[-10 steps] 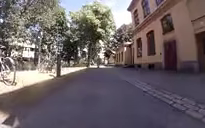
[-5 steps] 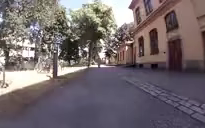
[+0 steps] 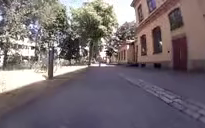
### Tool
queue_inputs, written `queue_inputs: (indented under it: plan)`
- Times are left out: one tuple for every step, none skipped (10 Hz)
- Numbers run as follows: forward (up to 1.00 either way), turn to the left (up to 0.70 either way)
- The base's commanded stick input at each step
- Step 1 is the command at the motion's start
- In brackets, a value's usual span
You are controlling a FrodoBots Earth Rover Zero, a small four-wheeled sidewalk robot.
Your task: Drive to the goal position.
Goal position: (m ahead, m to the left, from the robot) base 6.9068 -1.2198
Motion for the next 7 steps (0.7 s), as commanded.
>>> queue_inputs:
  plan:
    - [0.85,0.0]
    - [0.85,0.0]
    - [0.85,0.0]
    - [0.85,0.0]
    - [0.85,0.0]
    - [0.85,0.0]
    - [0.85,0.0]
